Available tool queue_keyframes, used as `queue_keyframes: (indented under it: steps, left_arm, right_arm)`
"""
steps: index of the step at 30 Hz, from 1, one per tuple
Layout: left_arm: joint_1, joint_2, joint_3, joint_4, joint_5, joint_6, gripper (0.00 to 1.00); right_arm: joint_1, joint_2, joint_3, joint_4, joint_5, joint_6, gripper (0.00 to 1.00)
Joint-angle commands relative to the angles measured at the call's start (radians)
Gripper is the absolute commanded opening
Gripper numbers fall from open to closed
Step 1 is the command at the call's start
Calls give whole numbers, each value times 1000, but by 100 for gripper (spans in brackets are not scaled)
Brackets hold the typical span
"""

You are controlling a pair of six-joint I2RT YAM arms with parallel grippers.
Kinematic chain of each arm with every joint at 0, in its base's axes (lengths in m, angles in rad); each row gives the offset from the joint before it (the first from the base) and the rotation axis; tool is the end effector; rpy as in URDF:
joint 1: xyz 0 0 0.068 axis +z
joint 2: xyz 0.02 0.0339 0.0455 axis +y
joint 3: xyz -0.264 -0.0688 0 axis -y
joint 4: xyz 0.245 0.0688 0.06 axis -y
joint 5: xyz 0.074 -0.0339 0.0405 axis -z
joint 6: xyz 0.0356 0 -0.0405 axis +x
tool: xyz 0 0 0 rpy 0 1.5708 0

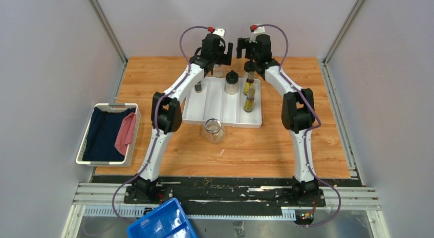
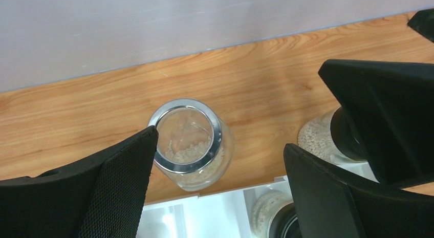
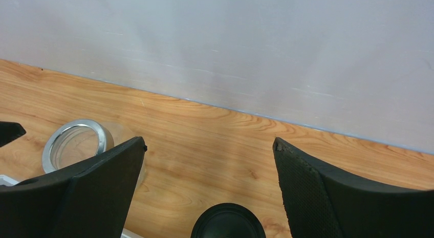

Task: Organize the condiment bottles
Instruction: Pick up the bottle from the corner of the board.

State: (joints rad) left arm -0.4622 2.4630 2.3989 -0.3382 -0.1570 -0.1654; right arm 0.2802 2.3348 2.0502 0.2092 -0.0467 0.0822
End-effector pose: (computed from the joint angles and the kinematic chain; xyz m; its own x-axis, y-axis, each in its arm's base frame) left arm 0.5165 -0.2511 0.2807 -0.3970 0.0161 -0.9177 0.2497 0.9640 -0.0911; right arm 0.5414 0.1575 0.2847 -0.0985 0.0570 -0.9935 -0.3140 0.9456 0.0854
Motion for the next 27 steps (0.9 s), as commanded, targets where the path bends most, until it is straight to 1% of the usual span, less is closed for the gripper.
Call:
queue_keyframes:
  steps: [1, 12, 20, 27]
  left_arm:
    - [-4, 38, 27, -4, 8, -8, 100]
    - [-1, 98, 83, -19, 1, -27, 100]
    - [5, 107, 89, -2, -88, -64, 100]
    - [7, 109, 92, 9, -125, -87, 100]
  right_arm:
    - [-14, -58, 0, -13, 26, -8, 99]
    - [-31, -135, -100, 16, 30, 3, 98]
    - [-37, -196, -173, 38, 13, 8, 98]
    - [-39, -217, -196, 35, 5, 8, 98]
